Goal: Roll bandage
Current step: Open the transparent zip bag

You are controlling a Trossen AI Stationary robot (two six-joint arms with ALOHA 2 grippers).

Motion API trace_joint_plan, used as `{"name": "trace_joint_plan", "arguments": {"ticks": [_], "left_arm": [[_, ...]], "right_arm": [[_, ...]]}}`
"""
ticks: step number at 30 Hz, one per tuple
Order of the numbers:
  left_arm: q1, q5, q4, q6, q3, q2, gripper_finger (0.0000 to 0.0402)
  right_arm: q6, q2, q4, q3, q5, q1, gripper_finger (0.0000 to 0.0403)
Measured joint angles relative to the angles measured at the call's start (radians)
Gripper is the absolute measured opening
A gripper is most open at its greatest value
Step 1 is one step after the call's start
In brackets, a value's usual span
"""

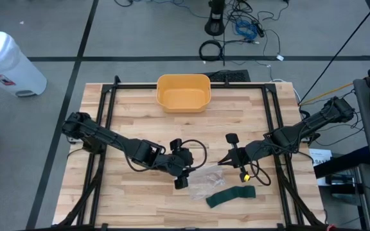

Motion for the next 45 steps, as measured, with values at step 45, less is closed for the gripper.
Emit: {"name": "trace_joint_plan", "arguments": {"ticks": [45], "left_arm": [[0.007,-0.009,0.009,-0.001,0.000,0.021,0.0205]], "right_arm": [[-0.006,0.000,0.001,0.000,0.000,0.000,0.0000]]}}
